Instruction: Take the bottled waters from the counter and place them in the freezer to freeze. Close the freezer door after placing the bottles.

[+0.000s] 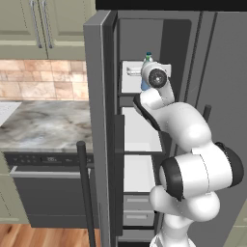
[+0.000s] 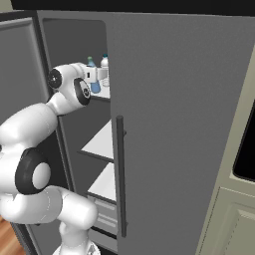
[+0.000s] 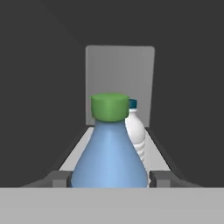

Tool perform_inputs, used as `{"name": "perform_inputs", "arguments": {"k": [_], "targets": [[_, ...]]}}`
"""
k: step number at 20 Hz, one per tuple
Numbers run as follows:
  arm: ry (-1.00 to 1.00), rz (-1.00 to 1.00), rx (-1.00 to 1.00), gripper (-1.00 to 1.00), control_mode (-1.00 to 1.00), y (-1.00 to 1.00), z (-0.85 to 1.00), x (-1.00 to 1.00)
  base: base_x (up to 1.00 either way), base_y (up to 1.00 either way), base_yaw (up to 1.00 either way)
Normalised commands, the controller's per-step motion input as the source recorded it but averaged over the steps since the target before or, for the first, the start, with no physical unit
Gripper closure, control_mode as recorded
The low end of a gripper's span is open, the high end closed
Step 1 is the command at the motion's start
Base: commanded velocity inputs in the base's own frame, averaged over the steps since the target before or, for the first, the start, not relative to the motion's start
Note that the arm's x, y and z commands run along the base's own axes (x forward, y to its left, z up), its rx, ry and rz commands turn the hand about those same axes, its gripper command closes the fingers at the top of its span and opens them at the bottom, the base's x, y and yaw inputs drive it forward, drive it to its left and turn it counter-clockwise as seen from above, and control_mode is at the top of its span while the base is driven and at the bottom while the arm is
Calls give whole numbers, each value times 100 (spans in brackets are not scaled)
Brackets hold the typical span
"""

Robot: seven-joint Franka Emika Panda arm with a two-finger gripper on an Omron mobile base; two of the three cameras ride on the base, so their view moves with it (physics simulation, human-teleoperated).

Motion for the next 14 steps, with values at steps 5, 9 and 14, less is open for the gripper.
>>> {"name": "perform_inputs", "arguments": {"k": [5, 9, 14], "targets": [[0, 0, 0, -100, -100, 0, 0, 0, 0, 0, 0], [0, 0, 0, -100, -100, 0, 0, 0, 0, 0, 0], [0, 0, 0, -100, -100, 0, 0, -1, 0, 0, 0]]}}
